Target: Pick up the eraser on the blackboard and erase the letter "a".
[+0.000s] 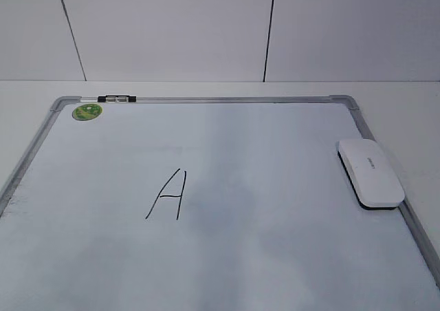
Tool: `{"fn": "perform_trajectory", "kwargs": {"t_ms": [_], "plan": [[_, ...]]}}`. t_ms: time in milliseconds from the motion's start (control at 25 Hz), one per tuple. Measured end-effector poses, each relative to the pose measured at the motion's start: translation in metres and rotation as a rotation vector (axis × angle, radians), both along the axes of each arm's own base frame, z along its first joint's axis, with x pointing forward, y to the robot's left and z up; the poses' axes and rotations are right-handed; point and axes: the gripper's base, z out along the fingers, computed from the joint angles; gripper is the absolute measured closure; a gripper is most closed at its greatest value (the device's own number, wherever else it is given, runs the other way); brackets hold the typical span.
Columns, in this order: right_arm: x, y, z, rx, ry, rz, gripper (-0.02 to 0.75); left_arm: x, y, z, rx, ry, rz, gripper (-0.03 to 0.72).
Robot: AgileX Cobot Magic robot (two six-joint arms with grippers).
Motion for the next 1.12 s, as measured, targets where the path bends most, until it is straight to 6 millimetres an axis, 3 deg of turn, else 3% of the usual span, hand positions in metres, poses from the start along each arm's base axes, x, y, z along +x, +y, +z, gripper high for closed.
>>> {"fn": "perform_trajectory", "kwargs": {"t_ms": [1120], "plan": [[-0.0021,0.0030,0.0000,0.000,0.000,-0.277,0.145,-0.0004,-0.0017,0.0000,-0.008,0.001,0.151,0.452]]}}
